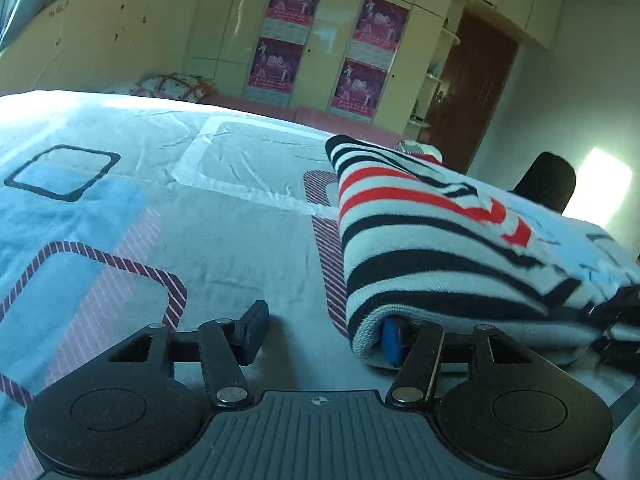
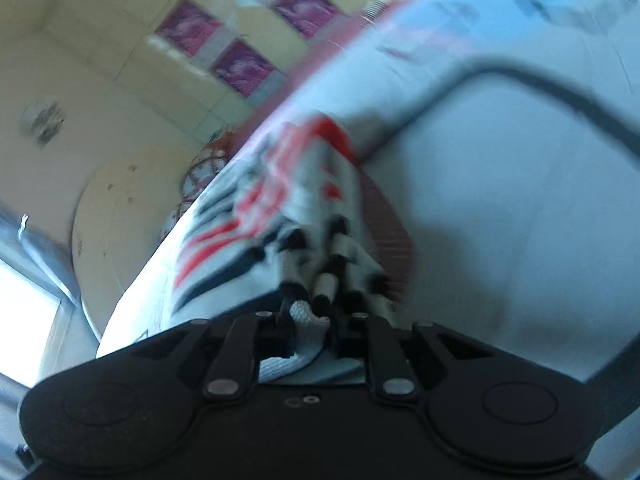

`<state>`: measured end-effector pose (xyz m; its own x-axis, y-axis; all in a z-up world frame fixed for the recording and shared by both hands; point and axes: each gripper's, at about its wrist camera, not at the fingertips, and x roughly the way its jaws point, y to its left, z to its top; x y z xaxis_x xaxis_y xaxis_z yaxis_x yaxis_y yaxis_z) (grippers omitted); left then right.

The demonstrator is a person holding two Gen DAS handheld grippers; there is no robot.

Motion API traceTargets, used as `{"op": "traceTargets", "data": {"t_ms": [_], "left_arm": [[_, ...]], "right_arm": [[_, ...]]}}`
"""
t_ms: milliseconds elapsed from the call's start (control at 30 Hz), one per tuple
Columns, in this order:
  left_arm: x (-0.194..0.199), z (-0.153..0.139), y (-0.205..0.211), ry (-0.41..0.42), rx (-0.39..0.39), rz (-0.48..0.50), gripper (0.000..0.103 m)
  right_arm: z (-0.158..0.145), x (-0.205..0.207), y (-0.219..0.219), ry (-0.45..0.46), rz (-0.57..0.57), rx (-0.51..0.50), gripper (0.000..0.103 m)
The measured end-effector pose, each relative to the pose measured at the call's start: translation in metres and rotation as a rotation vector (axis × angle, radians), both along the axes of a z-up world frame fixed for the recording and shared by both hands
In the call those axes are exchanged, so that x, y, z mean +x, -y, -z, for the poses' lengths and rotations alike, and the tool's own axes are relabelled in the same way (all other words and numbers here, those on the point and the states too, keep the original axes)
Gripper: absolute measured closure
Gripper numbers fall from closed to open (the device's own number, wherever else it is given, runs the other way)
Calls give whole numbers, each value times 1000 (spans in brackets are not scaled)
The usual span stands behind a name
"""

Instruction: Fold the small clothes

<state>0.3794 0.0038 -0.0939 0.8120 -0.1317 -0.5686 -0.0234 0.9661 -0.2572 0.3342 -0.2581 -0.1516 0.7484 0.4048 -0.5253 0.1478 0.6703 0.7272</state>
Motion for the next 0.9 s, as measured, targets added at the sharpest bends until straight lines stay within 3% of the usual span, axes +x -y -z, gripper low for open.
{"op": "traceTargets", "data": {"t_ms": [200,267,333,467,667,767,833,900], "left_arm": [[-10,-3,-11,-17,6,60,36],[-19,-6,-20,-16,18,87,35],[-29,-14,-35,2,47,28,35],[-23,-37,-58,96,-53,-33,35],[37,-51,-1,142,-140,174,36],[61,-36,20,57,-114,239,36],[63,-30,26,50,-39,258,36],[61,-29,28,32,23,262,35]], "right_arm": [[-5,-7,2,22,23,-11,88],[-9,-10,2,24,9,-45,80],[-18,-14,7,34,-9,-61,77],[-51,-18,3,160,-4,-232,90],[-66,9,-46,251,-121,-536,88],[-60,17,-60,233,-163,-658,86],[-49,21,-62,176,-204,-701,88],[-43,19,-63,183,-227,-742,90]]}}
